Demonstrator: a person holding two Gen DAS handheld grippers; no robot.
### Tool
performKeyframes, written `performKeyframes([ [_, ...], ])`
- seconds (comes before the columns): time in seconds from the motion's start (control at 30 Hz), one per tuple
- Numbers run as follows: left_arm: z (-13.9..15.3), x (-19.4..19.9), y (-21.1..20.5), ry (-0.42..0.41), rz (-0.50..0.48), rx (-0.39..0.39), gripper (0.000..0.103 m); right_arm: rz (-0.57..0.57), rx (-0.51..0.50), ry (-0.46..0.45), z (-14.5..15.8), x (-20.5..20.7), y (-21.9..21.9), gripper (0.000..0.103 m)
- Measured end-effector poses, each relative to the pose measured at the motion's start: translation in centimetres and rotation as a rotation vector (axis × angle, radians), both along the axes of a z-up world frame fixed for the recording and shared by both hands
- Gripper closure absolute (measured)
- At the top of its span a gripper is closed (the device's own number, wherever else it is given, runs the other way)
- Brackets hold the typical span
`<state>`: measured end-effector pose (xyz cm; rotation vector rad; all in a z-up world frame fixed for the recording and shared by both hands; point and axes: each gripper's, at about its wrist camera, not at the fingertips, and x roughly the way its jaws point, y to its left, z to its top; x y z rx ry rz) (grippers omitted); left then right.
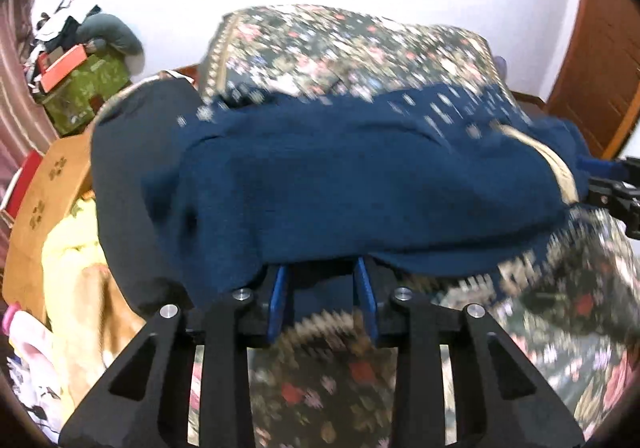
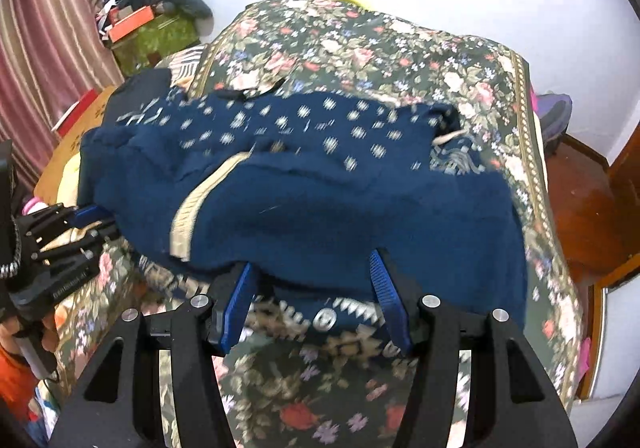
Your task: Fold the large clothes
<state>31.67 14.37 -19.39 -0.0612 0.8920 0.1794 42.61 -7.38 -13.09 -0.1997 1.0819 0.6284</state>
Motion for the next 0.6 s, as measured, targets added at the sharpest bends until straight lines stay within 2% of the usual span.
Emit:
performKeyframes([
  [0.13, 2.7, 3.3, 1.9, -0.050, 0.050, 0.061, 0.071, -0.022, 0.005, -0.014, 0.8, 3.5, 0.7, 0.050],
  [0.2, 4.1, 5.7, 3.2, -0.058, 0.055, 0.054, 0.071, -0.045, 0.001, -0.033, 1.2, 5.2, 1.0, 0.050],
  [0.27, 5.0, 8.6, 4.7, -0.036, 0.071, 0.015, 0.071, -0.084, -0.006, -0.066, 2.2, 7.4, 1.3, 0.050],
  [0.37, 6.3, 11.0, 6.2, -0.042, 0.125, 0.035, 0.071, -0.157, 0.043, -0.096, 4.3, 9.6, 0.8, 0.050],
  [0.47, 7.5, 11.1, 7.0, -0.069, 0.134, 0.015, 0.071, -0.154, 0.141, -0.071, 5.8, 10.0, -0.5, 0.050],
  [0.6, 7.7, 9.3, 6.7, -0.081, 0.092, -0.028, 0.070, -0.125, 0.136, -0.064, 5.3, 8.5, -2.1, 0.050],
])
